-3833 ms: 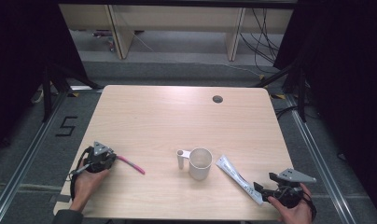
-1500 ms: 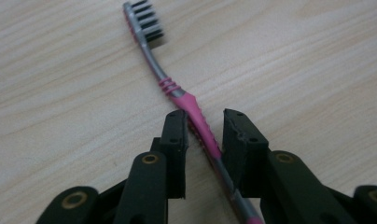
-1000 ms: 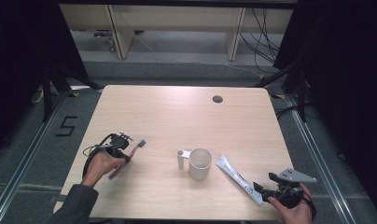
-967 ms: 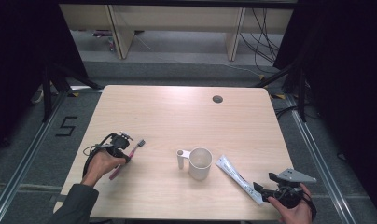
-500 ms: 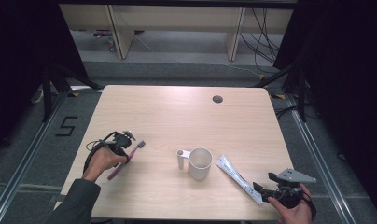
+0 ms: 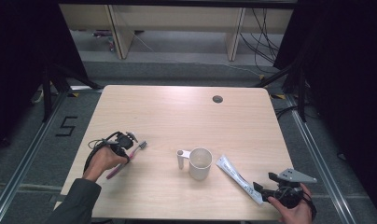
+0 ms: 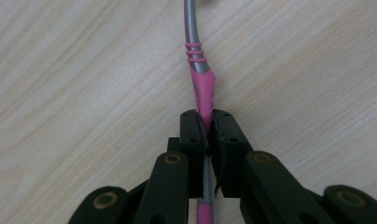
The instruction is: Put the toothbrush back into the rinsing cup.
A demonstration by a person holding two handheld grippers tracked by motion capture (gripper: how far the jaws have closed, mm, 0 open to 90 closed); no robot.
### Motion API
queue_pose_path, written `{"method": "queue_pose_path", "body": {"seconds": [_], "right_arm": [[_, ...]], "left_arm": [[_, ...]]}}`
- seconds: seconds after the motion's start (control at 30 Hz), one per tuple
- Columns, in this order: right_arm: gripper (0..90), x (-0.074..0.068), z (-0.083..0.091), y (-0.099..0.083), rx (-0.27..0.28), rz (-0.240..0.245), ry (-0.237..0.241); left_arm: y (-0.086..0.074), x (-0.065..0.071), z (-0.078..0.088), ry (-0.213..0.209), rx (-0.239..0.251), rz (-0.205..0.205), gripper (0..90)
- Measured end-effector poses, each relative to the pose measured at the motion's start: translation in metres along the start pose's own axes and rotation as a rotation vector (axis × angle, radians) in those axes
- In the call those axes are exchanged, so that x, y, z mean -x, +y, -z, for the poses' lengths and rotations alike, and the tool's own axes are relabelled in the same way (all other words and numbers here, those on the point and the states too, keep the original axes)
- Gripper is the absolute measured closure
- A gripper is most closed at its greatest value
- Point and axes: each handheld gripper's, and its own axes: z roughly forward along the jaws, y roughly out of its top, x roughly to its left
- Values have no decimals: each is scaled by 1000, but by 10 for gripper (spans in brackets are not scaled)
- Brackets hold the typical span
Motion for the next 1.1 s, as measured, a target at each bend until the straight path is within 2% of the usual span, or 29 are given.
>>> {"method": "queue_pose_path", "body": {"seconds": [0.03, 0.2, 0.23, 0.27, 0.33, 0.4, 0.5, 0.53, 0.57, 0.63, 0.77, 0.8, 0.83, 0.87, 0.97, 1.0, 1.03, 1.1], "right_arm": [[248, -1, 0, 0, 2, -9, 4], [249, 1, 1, 0, 17, 18, -19], [249, -1, 1, 0, 11, -13, -12], [248, -1, 1, 0, 10, -20, -10], [249, -1, 1, 0, 12, -18, -12], [248, -1, 2, 0, 14, -18, -11], [249, -1, 2, 0, 13, -19, -12], [249, -1, 2, 0, 13, -21, -11], [249, -1, 2, 0, 13, -21, -11], [249, -1, 2, 0, 14, -20, -11], [249, -1, 2, 0, 13, -21, -12], [249, -1, 2, 0, 13, -21, -12], [249, -1, 2, 0, 13, -22, -12], [249, -1, 2, 0, 14, -21, -12], [249, -1, 2, 0, 16, -19, -13], [248, -1, 2, 0, 16, -19, -13], [248, -1, 2, 0, 17, -23, -8], [249, -1, 2, 0, 22, -15, -13]], "left_arm": [[0, 0, 2, 1, 3, -4, 829], [-2, 1, 9, -6, 42, -6, 829], [-3, 0, 12, -5, 51, -22, 829], [-4, 1, 14, -13, 62, -9, 829], [-5, 0, 20, -19, 89, -23, 829], [-7, 0, 24, -31, 119, -15, 829], [-11, 1, 32, -31, 202, -14, 828], [-11, 1, 32, -31, 202, -14, 829], [-13, 2, 36, -48, 243, -2, 828], [-15, 4, 40, -39, 286, -4, 829], [-18, 8, 46, -53, 368, 6, 828], [-18, 8, 46, -53, 368, 6, 828], [-20, 10, 48, -46, 416, 11, 828], [-22, 11, 50, -48, 429, 9, 828], [-26, 16, 52, -51, 499, 43, 828], [-26, 16, 52, -51, 499, 43, 828], [-29, 17, 54, -43, 533, 39, 828], [-31, 19, 55, -42, 555, 43, 828]]}}
